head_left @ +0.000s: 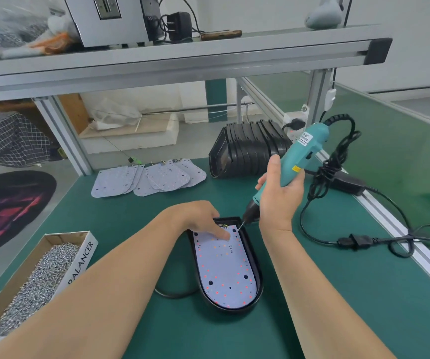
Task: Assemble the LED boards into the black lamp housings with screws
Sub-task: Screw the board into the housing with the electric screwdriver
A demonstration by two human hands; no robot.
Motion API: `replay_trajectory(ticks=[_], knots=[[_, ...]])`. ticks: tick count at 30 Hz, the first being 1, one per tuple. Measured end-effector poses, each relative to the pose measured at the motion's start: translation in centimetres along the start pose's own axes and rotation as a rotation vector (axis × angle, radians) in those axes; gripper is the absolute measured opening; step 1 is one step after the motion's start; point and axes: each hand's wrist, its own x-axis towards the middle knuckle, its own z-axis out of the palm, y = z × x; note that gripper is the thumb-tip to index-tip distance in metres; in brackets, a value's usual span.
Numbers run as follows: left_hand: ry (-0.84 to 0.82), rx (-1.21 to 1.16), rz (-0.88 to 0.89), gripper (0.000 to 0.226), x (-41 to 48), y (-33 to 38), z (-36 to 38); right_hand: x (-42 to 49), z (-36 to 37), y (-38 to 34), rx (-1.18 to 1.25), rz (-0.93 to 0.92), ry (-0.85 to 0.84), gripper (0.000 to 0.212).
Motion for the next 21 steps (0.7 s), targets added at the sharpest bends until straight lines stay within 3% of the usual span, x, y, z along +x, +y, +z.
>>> replay_trajectory(ticks=[6,13,21], knots=[[0.012,-0.245,0.009,0.041,0.4,-0.8,0.9,-0.4,0.4,0.8,-0.059,-0.078,-0.077,0.021],[0.003,-0.271,-0.005,0.042,0.6,-0.9,0.9,-0.9,0.6,1.1,-0.078,-0.121,-0.137,0.03],[0.013,-0.317,0.001,0.042,0.6,-1.0,1.1,-1.2,0.8,1.2,-0.102,-0.162,-0.179,0.019]])
